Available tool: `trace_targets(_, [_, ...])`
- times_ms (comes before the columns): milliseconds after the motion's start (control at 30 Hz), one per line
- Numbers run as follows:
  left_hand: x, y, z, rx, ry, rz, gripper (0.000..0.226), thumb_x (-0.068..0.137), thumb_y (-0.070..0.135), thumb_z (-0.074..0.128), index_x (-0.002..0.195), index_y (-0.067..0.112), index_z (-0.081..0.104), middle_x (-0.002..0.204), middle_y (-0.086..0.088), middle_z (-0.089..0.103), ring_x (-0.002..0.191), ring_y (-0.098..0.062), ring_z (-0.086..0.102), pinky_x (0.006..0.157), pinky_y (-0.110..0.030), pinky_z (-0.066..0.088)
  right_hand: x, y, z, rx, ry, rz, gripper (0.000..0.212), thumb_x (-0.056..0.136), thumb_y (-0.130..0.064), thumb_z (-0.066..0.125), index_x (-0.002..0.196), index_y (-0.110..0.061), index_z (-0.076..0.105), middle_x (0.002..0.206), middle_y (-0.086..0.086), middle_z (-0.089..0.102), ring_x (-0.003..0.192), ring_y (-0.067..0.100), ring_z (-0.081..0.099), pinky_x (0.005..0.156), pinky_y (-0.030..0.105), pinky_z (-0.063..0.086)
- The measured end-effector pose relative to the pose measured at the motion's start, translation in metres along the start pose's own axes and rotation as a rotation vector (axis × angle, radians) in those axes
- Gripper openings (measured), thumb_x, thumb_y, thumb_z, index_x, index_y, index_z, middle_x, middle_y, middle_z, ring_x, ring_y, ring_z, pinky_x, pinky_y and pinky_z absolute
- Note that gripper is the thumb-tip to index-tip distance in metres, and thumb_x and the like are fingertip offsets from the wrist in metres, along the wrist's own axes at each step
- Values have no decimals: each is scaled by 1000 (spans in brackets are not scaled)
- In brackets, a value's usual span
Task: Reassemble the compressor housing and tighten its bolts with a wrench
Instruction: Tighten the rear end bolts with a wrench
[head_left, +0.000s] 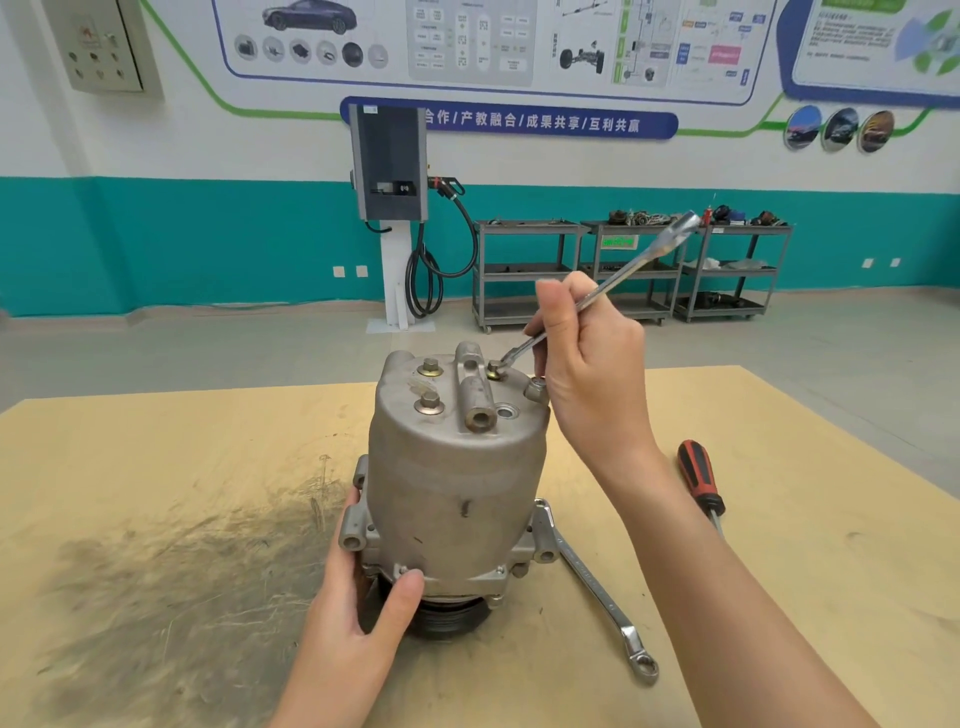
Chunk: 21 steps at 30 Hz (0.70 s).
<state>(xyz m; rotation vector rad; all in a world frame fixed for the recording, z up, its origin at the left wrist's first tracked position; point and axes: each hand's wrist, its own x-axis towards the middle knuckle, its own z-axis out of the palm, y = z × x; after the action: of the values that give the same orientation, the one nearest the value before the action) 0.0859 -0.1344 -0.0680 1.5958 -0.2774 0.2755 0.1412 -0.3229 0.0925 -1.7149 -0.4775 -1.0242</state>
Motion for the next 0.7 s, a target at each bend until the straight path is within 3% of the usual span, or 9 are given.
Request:
trace_targets(133, [1,-4,-1,-3,4,-3,93,63,65,65,143,54,19,132,43,48,129,11,45,109,-25,32,3,5,-3,119,1,109,45,100,-42,36,71,-15,56,51,-3,50,48,11,49,49,25,39])
trace_targets(333, [1,-2,0,-26,0,-20,93,61,63,66,141,56,20,141,31,46,130,6,47,110,-27,33,7,18,-6,446,-39,522,51,102,-47,31,74,-13,57,49,-4,51,44,7,45,40,16,34])
trace_targets(467, [0,-2,0,-23,0,-21,91,61,64,65,139,59,19,144,30,43,130,8,46,109,-24,33,7,23,-5,551,-101,667,48,101,-48,34,77,-12,56,49,-2,50,44,7,43,37,16,33])
trace_targets(567, [0,-2,0,-14,2,-19,90,62,64,64,139,61,19,140,35,45,130,9,45,105,-19,33,5,22,-4,488,-79,578,48,101,-45,34,75,-12,57,49,-4,50,44,7,44,39,17,34])
trace_targets(700, [0,-2,0,-7,1,-19,90,63,63,65,140,59,20,138,37,47,131,8,45,108,-23,33,2,11,-3,242,-30,232,49,99,-45,39,71,-10,58,51,-3,52,48,10,48,47,22,38])
